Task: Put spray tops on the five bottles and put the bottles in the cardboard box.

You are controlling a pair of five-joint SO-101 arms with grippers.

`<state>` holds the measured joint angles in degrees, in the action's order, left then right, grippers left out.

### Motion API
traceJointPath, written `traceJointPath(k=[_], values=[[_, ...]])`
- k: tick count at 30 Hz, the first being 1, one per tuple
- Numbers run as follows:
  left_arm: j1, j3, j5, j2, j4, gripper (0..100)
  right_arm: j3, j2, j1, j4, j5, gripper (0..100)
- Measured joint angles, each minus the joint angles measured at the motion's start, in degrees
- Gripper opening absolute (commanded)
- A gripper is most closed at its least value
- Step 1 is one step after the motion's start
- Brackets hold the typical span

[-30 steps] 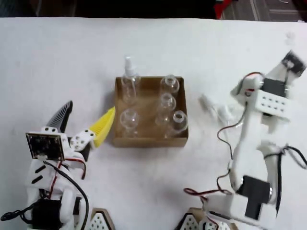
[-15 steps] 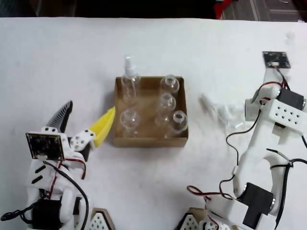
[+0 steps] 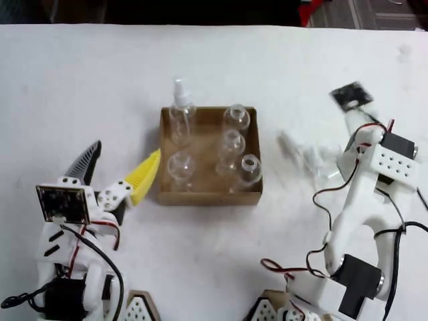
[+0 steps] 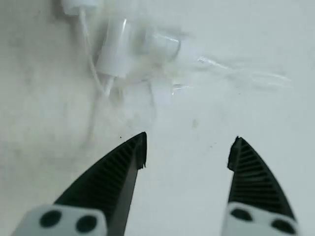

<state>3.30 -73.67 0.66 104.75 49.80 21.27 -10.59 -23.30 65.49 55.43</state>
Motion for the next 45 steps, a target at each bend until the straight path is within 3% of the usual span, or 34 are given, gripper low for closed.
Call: traceJointPath(k=[4, 13, 24, 33, 45], values=[[0.00, 0.00, 0.00, 0.00, 0.00, 37, 0.26, 0.00, 0.53, -0.88, 12.84, 24.1], [0.00, 0.00, 0.00, 0.00, -0.09, 37, -0.44, 4.13, 5.27, -3.87, 29.10, 24.1], [0.00, 0.00, 0.00, 0.00, -0.09, 37, -26.37, 22.68, 3.78, 16.70, 34.46, 24.1], [0.00, 0.00, 0.00, 0.00, -0.09, 37, -29.71, 23.38, 3.78, 14.95, 34.73, 24.1], [0.00, 0.00, 0.00, 0.00, -0.09, 37, -35.52, 32.62, 10.11, 10.81, 34.81, 27.5]])
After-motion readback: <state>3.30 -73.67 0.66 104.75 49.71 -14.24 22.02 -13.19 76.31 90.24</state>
